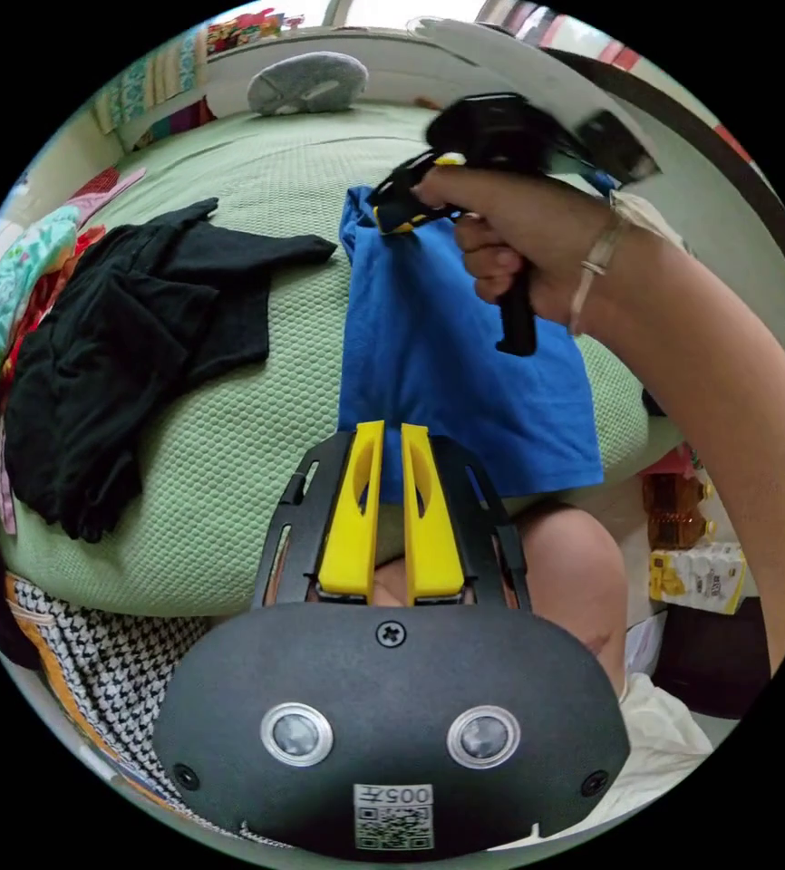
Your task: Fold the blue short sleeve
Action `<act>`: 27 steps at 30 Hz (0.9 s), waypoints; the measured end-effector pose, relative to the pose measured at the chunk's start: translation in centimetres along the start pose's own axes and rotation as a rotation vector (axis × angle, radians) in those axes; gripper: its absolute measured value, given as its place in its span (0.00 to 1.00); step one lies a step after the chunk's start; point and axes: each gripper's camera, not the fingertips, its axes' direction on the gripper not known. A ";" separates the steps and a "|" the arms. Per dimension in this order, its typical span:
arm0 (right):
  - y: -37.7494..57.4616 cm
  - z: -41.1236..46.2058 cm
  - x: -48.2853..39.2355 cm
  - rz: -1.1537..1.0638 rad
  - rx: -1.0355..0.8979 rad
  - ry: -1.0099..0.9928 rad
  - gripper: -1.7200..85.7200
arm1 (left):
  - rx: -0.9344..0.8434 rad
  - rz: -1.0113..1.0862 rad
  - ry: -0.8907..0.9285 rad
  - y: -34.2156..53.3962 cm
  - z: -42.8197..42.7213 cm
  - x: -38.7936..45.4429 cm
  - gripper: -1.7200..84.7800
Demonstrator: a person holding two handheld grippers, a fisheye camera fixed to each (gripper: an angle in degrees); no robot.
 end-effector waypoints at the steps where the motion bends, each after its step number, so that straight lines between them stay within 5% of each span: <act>1: -0.4 1.1 -0.4 -0.016 -0.044 0.011 0.01 | 0.001 0.019 -0.033 0.1 0.2 0.3 0.08; 8: -1.3 1.1 -0.6 -0.056 -0.196 -0.067 0.01 | -0.054 0.039 -0.048 -0.4 1.3 -0.4 0.08; 14: 6.4 -6.1 1.8 -0.108 0.131 -0.157 0.01 | 0.038 -0.021 0.140 1.0 -0.3 -3.7 0.04; 19: 14.8 -8.2 2.3 -0.117 0.144 -0.149 0.01 | 0.135 -0.030 0.175 2.1 -1.8 -4.4 0.03; 27: 21.6 -5.4 1.6 -0.182 0.002 -0.071 0.01 | 0.031 0.003 0.116 1.9 -0.3 -4.5 0.02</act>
